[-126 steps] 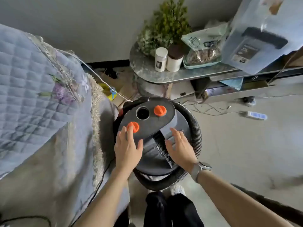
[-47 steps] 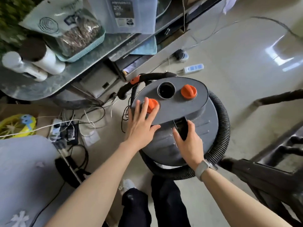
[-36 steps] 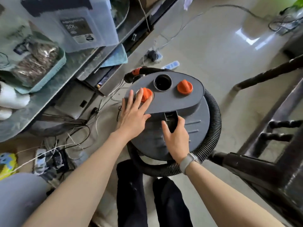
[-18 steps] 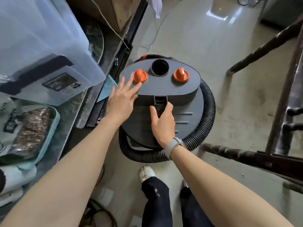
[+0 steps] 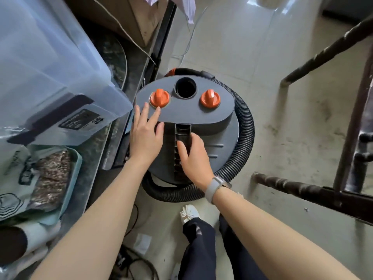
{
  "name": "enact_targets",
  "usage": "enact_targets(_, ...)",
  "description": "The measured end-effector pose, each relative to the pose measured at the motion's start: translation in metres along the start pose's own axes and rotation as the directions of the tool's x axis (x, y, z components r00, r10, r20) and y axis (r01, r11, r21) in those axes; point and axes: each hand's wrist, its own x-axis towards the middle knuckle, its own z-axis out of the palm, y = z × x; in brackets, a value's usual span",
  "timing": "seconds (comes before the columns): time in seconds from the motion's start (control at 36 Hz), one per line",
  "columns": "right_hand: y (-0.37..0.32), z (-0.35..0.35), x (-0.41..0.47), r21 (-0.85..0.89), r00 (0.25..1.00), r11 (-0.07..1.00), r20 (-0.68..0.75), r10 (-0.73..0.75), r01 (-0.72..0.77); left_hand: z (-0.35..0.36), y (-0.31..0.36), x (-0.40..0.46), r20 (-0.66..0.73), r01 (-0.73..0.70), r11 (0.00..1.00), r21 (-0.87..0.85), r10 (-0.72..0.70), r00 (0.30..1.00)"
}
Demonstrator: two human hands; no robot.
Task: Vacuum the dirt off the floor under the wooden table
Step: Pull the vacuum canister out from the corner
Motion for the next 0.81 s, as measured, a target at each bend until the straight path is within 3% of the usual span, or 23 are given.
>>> enact_targets(0.11, 0.013, -0.044, 0.002, -0.164, 0.998, 0.985, 0.008, -0.062, 0.063, 0.007, 0.037, -0.018, -0.111, 0.073, 0.996, -0.054, -0.079, 0.991)
enact_targets(0.22, 0.029, -0.093, 0.014, -0.279, 0.994, 0.954, 0.005, -0.11, 0.107, 0.017, 0.084, -0.026, -0.154, 0.073, 0.997, 0.003, -0.072, 0.985)
enact_targets(0.33, 0.042, -0.146, 0.034, -0.36, 0.995, 0.928, 0.037, -0.089, 0.096, 0.031, 0.131, -0.02, -0.11, 0.05, 0.994, 0.095, -0.039, 0.993)
enact_targets(0.5, 0.047, -0.212, 0.064, -0.412, 0.996, 0.909, 0.085, -0.025, 0.059, 0.047, 0.187, 0.002, -0.007, 0.112, 0.988, 0.102, -0.112, 0.994)
enact_targets(0.81, 0.01, -0.241, 0.108, -0.419, 0.989, 0.907, 0.145, 0.026, 0.037, 0.023, 0.194, 0.055, 0.082, 0.252, 0.947, 0.198, -0.272, 0.959)
